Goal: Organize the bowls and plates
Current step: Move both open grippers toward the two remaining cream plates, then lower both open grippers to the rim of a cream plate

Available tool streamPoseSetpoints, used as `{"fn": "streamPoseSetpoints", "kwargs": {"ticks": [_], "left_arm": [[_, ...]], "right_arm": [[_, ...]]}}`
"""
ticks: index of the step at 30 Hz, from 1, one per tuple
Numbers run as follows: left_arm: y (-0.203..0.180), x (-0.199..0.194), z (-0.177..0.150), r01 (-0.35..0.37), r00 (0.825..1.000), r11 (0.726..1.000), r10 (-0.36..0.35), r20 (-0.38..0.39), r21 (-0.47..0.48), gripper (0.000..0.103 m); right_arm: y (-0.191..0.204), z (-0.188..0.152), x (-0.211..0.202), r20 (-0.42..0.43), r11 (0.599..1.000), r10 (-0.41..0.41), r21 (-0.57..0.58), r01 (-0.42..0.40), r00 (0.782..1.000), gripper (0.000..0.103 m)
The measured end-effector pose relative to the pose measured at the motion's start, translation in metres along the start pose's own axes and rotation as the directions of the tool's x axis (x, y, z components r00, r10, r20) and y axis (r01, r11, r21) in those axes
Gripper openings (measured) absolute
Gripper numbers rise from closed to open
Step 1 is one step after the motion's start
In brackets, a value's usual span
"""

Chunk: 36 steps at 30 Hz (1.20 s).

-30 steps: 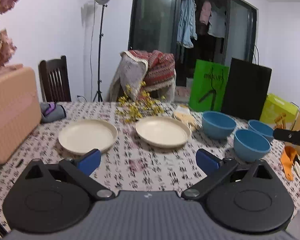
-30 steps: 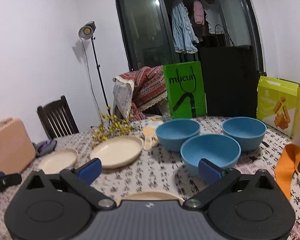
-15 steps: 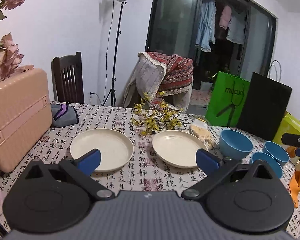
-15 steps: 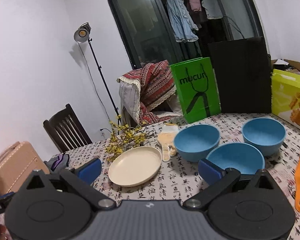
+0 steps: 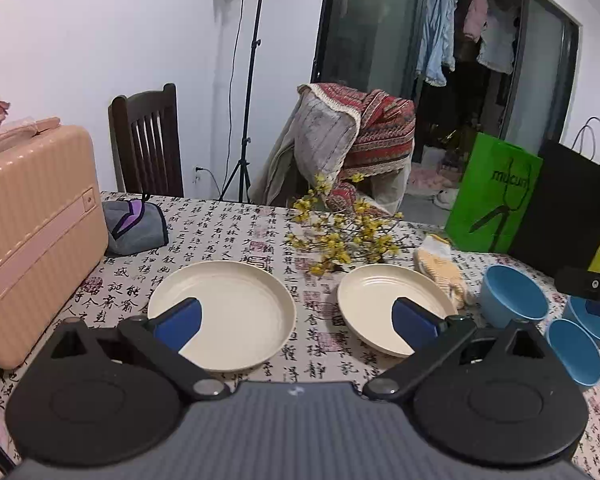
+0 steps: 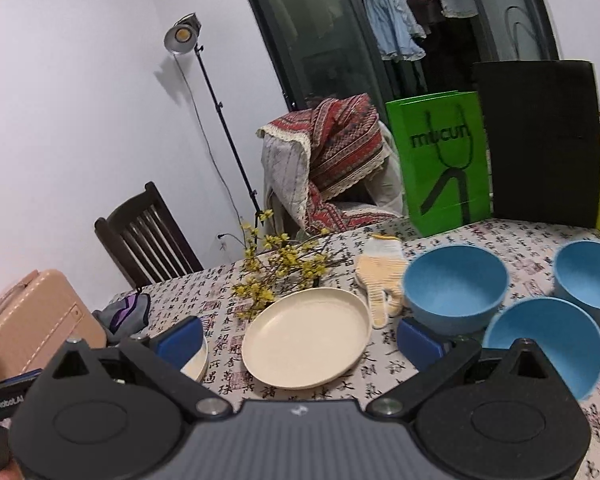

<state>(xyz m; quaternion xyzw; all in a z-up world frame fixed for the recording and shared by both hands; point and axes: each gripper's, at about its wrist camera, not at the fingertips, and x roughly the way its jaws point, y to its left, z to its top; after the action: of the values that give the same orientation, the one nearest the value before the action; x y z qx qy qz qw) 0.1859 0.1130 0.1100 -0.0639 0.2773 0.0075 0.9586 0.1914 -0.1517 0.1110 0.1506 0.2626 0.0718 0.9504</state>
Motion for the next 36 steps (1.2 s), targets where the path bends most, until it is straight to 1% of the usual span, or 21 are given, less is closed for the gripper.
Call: {"fn": "streamPoseSetpoints", "kwargs": {"ticks": [5, 11, 20, 32, 36], "left_arm": [[0.009, 0.015, 0.006, -0.005, 1.000, 1.000, 0.005, -0.015, -0.005, 0.103], [0.023, 0.032, 0.011, -0.020, 0.999, 1.000, 0.019, -0.036, -0.022, 0.103], [0.049, 0.045, 0.017, -0.046, 0.998, 0.998, 0.045, -0.038, -0.043, 0.103], [0.080, 0.062, 0.030, -0.096, 0.995, 0.993, 0.095, -0.026, -0.069, 0.103], [0.093, 0.073, 0.030, -0.097, 0.995, 0.990, 0.094, -0.037, -0.102, 0.103]], "right_arm": [[0.013, 0.007, 0.021, -0.022, 1.000, 0.015, 0.013, -0.014, 1.000, 0.103], [0.033, 0.011, 0.041, -0.044, 1.000, 0.013, -0.013, -0.013, 0.999, 0.103], [0.057, 0.010, 0.070, -0.079, 0.999, 0.031, -0.015, -0.032, 0.996, 0.103], [0.085, 0.017, 0.105, -0.085, 0.999, 0.045, -0.011, -0.046, 0.995, 0.103], [0.092, 0.018, 0.117, -0.087, 0.999, 0.048, -0.015, -0.050, 0.995, 0.103]]}}
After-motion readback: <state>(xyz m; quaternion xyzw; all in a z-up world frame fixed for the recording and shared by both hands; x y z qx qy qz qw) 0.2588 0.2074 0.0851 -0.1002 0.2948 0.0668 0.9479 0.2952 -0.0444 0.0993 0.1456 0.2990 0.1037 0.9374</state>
